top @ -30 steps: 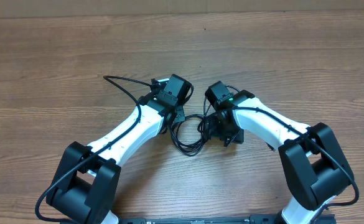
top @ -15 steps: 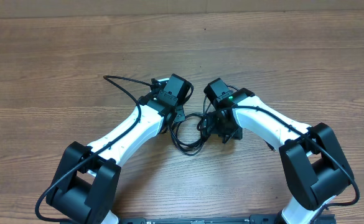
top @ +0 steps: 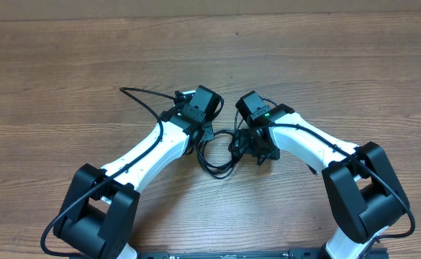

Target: Untangle cables

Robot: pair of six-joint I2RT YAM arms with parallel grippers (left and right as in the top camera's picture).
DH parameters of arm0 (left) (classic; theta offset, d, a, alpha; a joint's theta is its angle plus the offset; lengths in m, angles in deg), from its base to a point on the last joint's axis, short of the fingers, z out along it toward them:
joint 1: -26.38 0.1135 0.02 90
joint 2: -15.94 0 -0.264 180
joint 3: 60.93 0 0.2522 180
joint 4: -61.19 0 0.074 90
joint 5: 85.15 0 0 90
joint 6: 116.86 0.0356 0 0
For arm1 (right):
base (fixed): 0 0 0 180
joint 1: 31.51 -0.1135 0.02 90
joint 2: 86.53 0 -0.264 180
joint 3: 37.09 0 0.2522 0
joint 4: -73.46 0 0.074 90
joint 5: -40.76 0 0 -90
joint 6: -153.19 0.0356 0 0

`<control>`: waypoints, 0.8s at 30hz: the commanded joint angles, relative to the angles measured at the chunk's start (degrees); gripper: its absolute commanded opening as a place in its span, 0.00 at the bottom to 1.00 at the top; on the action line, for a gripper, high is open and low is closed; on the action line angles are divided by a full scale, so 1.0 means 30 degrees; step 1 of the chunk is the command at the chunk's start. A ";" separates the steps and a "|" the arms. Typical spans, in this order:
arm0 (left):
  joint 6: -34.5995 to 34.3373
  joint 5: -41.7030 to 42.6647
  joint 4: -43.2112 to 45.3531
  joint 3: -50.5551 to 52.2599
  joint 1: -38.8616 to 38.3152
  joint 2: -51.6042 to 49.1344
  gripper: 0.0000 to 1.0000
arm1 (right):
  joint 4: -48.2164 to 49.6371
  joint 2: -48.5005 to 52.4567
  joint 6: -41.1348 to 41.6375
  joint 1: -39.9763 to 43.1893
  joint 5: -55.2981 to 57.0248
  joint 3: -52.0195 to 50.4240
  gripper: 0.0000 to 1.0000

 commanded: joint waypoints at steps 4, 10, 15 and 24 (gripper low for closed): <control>0.0211 0.0007 0.0073 -0.0051 -0.0087 -0.0029 0.04 | 0.0233 -0.0153 -0.0022 0.0007 0.0670 -0.0277 0.76; 0.0219 0.0007 0.0073 -0.0051 -0.0087 -0.0029 0.05 | 0.0342 -0.0153 -0.0022 0.0007 0.0605 -0.0262 0.76; 0.0211 0.0007 0.0080 -0.0051 -0.0087 -0.0029 0.04 | 0.0248 -0.0153 -0.0007 -0.0029 0.0597 -0.0517 0.76; 0.0219 0.0007 0.0066 -0.0051 -0.0087 -0.0029 0.06 | 0.1435 -0.0146 0.1515 -0.0087 0.0590 -0.2404 0.65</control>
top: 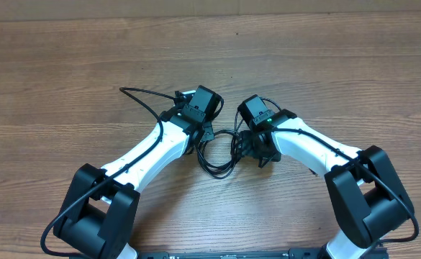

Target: Untangle cables

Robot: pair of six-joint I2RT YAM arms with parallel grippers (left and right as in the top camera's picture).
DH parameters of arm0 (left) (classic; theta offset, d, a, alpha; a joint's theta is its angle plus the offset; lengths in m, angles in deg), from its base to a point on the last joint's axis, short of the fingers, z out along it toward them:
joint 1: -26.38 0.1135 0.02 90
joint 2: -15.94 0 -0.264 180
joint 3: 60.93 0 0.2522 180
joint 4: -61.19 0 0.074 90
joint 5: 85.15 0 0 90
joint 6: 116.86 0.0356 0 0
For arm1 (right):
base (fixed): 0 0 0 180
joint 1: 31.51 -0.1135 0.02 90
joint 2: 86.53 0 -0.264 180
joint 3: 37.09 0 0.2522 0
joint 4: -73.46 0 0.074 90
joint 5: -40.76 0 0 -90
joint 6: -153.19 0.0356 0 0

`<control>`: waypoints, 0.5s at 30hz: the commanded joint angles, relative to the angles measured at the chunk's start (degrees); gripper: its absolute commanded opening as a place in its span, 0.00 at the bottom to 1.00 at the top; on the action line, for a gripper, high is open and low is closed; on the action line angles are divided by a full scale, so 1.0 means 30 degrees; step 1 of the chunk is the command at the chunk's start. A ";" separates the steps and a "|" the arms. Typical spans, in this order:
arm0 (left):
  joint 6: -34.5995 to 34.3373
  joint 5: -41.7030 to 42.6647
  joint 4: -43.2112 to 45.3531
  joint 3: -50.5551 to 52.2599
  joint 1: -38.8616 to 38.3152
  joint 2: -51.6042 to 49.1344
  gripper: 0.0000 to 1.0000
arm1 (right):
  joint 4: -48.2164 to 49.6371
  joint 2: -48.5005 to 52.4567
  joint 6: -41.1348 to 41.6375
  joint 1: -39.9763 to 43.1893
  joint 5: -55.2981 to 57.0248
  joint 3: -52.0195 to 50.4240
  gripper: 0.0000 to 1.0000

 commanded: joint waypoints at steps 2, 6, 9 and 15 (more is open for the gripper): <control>0.0219 0.0007 0.0066 -0.0051 -0.0087 -0.0029 0.08 | 0.0124 0.0408 0.1056 -0.0073 -0.0066 -0.1355 0.63; 0.0211 0.0007 0.0080 -0.0051 -0.0087 -0.0029 0.09 | 0.0051 0.0408 0.1035 -0.0124 -0.0138 -0.1377 0.52; 0.0219 0.0007 0.0073 -0.0051 -0.0087 -0.0029 0.09 | 0.0029 0.0408 0.1027 -0.0124 -0.0015 -0.1377 0.52; 0.0211 0.0007 0.0073 -0.0051 -0.0087 -0.0029 0.09 | -0.0160 0.0393 0.0678 -0.0124 -0.0182 -0.0729 0.71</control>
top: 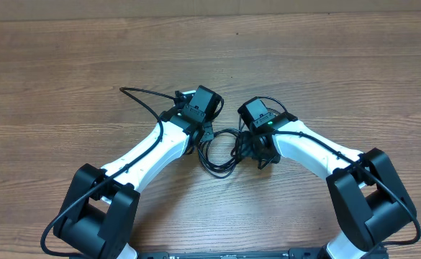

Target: Untangle cables

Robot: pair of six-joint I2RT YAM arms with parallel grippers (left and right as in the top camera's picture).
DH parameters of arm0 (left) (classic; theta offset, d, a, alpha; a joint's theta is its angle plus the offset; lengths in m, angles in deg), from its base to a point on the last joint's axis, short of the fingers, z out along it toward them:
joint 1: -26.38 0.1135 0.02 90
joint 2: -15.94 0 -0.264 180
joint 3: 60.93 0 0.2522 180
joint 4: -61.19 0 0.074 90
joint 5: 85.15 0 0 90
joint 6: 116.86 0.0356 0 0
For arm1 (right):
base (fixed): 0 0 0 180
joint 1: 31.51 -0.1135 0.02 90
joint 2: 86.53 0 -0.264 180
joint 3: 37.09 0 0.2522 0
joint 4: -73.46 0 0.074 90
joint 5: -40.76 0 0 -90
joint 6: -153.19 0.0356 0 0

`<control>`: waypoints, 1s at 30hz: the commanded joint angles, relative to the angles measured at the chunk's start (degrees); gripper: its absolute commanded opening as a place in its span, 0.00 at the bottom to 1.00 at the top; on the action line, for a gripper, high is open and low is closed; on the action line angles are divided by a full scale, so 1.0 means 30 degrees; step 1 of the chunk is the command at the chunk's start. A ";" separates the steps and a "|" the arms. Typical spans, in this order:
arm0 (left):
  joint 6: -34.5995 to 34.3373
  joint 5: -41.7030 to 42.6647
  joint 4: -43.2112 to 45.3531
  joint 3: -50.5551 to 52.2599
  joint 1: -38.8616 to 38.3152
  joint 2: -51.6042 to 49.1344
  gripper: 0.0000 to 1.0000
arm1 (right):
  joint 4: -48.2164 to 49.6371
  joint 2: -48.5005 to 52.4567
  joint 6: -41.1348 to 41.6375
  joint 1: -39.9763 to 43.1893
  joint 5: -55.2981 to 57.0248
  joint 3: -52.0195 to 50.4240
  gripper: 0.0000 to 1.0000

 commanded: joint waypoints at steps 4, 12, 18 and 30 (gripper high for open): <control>0.0211 0.0000 0.0080 -0.0051 -0.0087 -0.0029 0.09 | -0.1311 0.0721 -0.0029 0.0007 -0.0175 0.0831 0.75; 0.0219 0.0000 0.0073 -0.0051 -0.0087 -0.0029 0.09 | -0.1530 0.0721 -0.0029 0.0029 -0.0160 0.1188 0.75; 0.0211 -0.0007 0.0080 -0.0051 -0.0087 -0.0029 0.09 | -0.2455 0.0721 -0.0036 0.0029 -0.0160 0.2339 0.75; 0.0211 0.0000 0.0073 -0.0051 -0.0087 -0.0029 0.09 | -0.2448 0.0729 -0.0029 0.0022 -0.0146 0.2710 0.76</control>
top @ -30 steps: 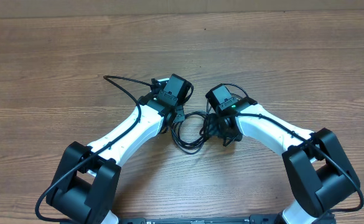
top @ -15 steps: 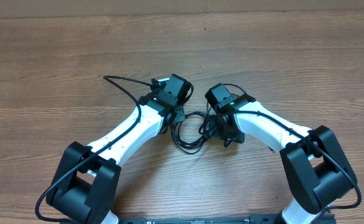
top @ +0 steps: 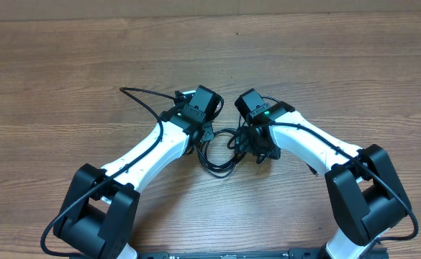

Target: Untangle cables

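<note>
A tangle of thin black cables (top: 217, 155) lies in loops on the wooden table between my two arms. One strand (top: 142, 95) runs up and left from the tangle to a free end. My left gripper (top: 204, 134) points down at the left edge of the loops, its fingers mostly hidden under the wrist. On the tangle's right side my right gripper (top: 252, 149) is low over the cable. Whether either gripper's jaws hold a strand is hidden from above.
The wooden table (top: 354, 65) stretches around the arms. Both white arm links (top: 142, 155) reach in from the near edge, their black bases at the bottom corners.
My right wrist has shifted slightly left and up, back toward the tangle's middle. The loops by it have bunched a little. The left arm has not moved.
Both grippers stood at the tangle from the oldest moment. The right wrist then sat slightly further right and lower at the two later moments, and it is now back near where it was first. The left arm and the long free strand stayed put.
</note>
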Robot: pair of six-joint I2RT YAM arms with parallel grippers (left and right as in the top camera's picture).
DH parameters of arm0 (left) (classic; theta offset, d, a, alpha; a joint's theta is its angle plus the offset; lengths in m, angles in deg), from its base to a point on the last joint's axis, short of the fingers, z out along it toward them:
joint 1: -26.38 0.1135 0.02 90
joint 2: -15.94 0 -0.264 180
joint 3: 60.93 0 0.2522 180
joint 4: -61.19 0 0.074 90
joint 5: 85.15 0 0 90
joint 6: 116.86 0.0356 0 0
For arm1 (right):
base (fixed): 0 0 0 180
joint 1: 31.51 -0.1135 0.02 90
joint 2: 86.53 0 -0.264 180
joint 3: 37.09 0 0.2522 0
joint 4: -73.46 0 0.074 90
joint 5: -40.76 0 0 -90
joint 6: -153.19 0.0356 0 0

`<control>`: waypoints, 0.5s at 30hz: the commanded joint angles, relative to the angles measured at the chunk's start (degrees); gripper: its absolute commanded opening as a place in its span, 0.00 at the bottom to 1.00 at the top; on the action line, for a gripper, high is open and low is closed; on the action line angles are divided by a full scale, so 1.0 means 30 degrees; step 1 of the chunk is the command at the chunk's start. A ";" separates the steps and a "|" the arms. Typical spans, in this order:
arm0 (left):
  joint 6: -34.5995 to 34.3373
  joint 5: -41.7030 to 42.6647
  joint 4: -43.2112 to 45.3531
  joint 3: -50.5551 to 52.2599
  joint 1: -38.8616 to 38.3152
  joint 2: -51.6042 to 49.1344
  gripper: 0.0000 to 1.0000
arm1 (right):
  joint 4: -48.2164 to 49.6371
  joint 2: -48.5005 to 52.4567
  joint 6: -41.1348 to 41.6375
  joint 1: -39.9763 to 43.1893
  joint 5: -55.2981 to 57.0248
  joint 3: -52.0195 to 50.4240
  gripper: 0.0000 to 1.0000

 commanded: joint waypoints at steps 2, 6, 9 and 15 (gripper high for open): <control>0.0211 -0.0007 0.0066 -0.0051 -0.0087 -0.0029 0.09 | 0.0335 0.0124 -0.0007 0.0000 -0.0087 0.0408 0.76; 0.0219 -0.0007 0.0058 -0.0051 -0.0087 -0.0029 0.09 | 0.1107 0.0124 0.0000 0.0000 -0.0087 -0.0022 0.76; 0.0219 -0.0007 0.0058 -0.0051 -0.0087 -0.0029 0.09 | 0.1392 0.0124 0.0000 0.0000 0.0058 -0.0342 0.76; 0.0219 -0.0007 0.0066 -0.0051 -0.0087 -0.0029 0.08 | 0.1151 0.0124 -0.0015 0.0007 0.1202 -0.0430 0.75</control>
